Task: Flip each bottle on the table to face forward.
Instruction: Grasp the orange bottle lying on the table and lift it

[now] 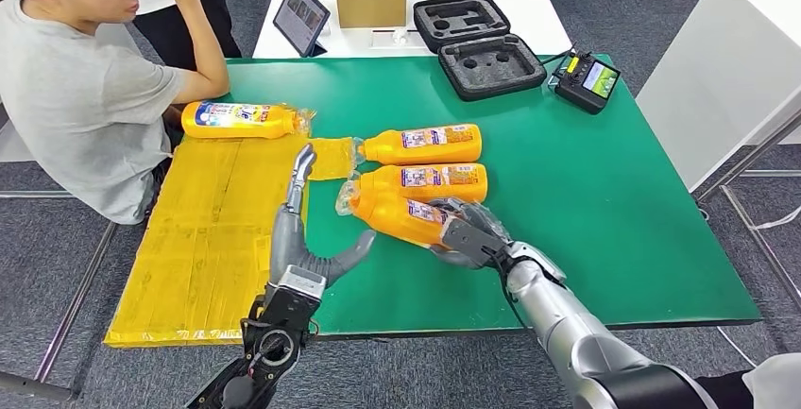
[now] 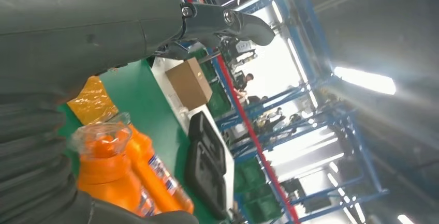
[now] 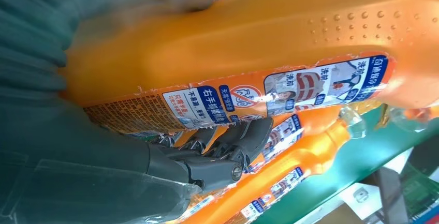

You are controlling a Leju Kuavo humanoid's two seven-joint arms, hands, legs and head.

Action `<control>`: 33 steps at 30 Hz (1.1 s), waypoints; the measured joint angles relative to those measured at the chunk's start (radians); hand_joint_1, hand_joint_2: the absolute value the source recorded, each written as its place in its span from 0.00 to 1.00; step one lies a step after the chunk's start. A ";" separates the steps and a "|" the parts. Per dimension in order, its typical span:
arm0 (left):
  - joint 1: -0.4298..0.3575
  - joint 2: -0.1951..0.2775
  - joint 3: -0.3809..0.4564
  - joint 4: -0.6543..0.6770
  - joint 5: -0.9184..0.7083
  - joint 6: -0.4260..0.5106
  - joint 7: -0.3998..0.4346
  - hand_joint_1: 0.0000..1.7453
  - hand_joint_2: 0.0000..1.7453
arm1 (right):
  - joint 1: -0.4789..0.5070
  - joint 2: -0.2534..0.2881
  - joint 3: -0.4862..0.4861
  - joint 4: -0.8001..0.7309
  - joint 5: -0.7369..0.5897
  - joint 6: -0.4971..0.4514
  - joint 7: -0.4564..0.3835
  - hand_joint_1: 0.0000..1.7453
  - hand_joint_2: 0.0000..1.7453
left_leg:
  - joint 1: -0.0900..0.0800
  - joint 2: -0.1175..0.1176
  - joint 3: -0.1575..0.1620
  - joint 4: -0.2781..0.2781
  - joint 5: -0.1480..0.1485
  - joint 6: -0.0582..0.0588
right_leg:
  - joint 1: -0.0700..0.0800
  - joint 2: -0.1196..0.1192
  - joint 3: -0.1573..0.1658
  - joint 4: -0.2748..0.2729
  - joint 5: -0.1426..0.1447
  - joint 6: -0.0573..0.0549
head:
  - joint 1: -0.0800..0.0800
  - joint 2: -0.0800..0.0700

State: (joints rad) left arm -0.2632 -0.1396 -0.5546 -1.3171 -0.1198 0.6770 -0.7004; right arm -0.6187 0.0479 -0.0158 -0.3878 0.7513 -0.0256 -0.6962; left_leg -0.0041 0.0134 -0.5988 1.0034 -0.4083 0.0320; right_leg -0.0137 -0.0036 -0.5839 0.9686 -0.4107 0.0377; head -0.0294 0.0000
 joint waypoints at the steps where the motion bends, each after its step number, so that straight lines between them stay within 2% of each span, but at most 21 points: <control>1: 0.001 0.001 0.000 -0.007 0.003 0.002 0.000 0.00 1.00 | 0.001 0.002 -0.001 0.000 -0.001 0.001 -0.002 1.00 1.00 | 0.000 0.000 0.000 0.000 0.000 0.000 | 0.000 0.000 0.000 0.000 0.000 0.000 | 0.000 0.000; 6: 0.015 0.004 0.002 -0.053 0.045 0.018 0.000 0.00 1.00 | 0.011 0.009 -0.006 -0.012 -0.064 0.013 -0.007 1.00 1.00 | 0.000 0.000 0.000 0.000 0.000 0.000 | 0.000 0.000 0.000 0.000 0.000 0.000 | 0.000 0.000; 10: 0.038 -0.003 0.024 -0.079 0.123 -0.003 0.000 0.00 1.00 | 0.056 0.016 0.019 -0.081 -0.254 0.005 -0.007 1.00 1.00 | 0.000 -0.001 -0.002 0.000 0.000 0.000 | 0.000 0.000 -0.001 0.000 0.000 0.000 | 0.000 0.000; 15: 0.085 -0.043 0.076 -0.055 0.196 -0.098 0.002 0.00 1.00 | 0.143 0.021 0.103 -0.214 -0.453 -0.040 -0.006 1.00 1.00 | 0.000 -0.001 -0.009 0.000 0.000 0.000 | 0.000 0.000 -0.007 0.000 0.000 0.000 | 0.000 0.000; 23: 0.100 -0.093 0.112 0.064 0.301 -0.120 0.001 0.00 1.00 | 0.233 0.020 0.192 -0.365 -0.551 -0.088 -0.005 1.00 1.00 | 0.000 -0.002 -0.016 0.000 0.001 0.000 | 0.000 -0.003 -0.014 0.000 0.000 0.000 | 0.000 0.000; 33: 0.077 -0.115 0.118 0.235 0.386 -0.168 0.001 0.00 1.00 | 0.297 0.019 0.237 -0.486 -0.559 -0.102 -0.005 1.00 1.00 | 0.000 -0.002 -0.019 0.000 0.001 0.000 | -0.001 -0.003 -0.016 0.000 0.000 0.000 | 0.000 0.000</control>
State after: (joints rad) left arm -0.1859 -0.2542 -0.4363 -1.0825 0.2659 0.5089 -0.6998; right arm -0.3217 0.0668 0.2216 -0.8742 0.1922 -0.1280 -0.7008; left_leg -0.0044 0.0112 -0.6175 1.0037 -0.4073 0.0325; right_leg -0.0143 -0.0063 -0.5999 0.9689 -0.4107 0.0380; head -0.0296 0.0000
